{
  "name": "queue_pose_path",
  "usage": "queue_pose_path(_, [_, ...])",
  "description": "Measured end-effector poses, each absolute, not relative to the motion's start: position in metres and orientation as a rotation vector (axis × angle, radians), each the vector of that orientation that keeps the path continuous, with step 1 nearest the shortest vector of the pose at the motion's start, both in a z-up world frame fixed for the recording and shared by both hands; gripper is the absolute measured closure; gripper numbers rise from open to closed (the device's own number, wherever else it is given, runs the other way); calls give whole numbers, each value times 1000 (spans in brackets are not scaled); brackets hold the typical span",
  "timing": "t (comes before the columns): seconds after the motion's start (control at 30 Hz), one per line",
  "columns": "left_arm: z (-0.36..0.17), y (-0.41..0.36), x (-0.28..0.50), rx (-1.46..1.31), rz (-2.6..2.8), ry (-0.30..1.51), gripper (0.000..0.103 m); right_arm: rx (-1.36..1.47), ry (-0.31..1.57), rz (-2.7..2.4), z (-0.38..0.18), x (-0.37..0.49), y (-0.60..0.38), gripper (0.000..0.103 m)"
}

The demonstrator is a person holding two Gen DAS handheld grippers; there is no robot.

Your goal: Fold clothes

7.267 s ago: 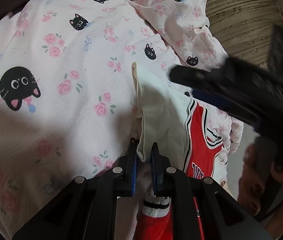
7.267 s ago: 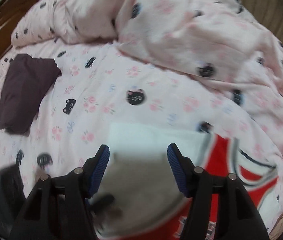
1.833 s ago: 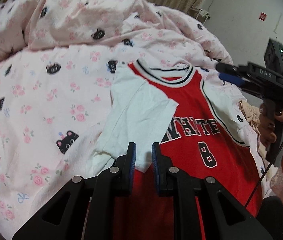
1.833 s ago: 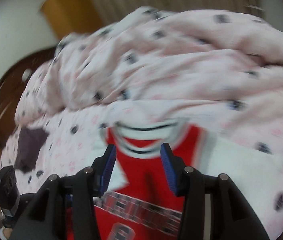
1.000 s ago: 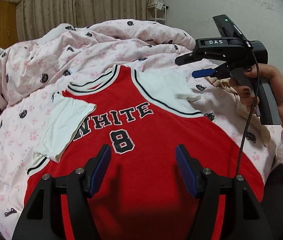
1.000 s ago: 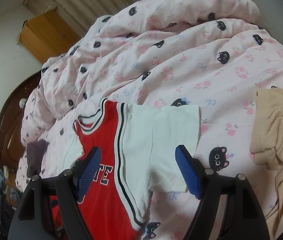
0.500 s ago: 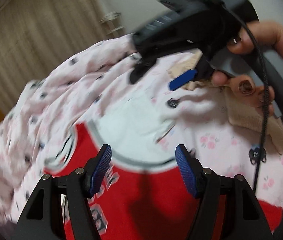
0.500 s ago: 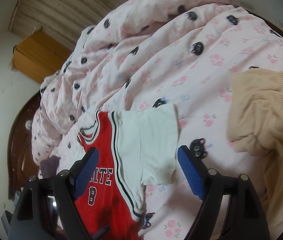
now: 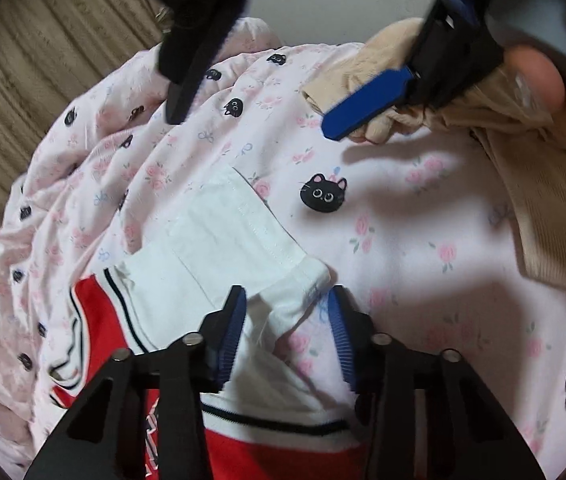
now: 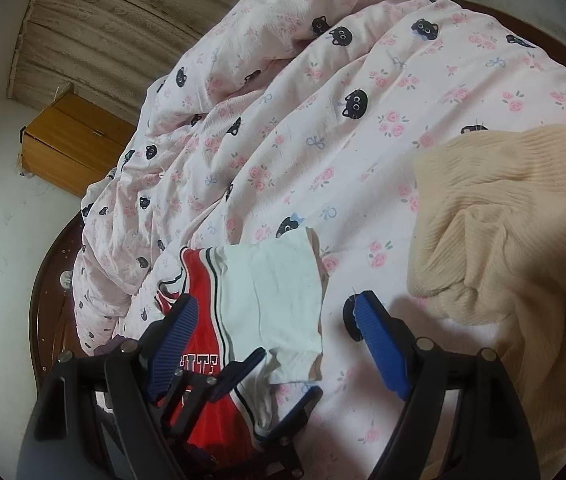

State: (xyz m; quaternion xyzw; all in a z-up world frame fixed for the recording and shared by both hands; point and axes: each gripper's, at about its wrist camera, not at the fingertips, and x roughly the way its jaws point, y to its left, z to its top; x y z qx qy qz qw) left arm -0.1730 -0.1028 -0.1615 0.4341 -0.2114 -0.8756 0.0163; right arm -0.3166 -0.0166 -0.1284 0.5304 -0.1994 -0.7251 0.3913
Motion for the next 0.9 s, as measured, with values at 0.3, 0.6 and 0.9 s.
queue_pose_path(0.3, [-145,-135,-162,1275,-2840,-202,97,1421,-523,-1801,-150,-327,-27,21])
queue_pose_path(0.6, [-120,-170,-143,1123,-2892,55,97,1474,-571,-1653,-168,-323,-58,21])
queue_pose_path(0.9, [-114,-188,-131,1064,-2907,142,97,1421,-789,-1596,-181,-330,-81,46])
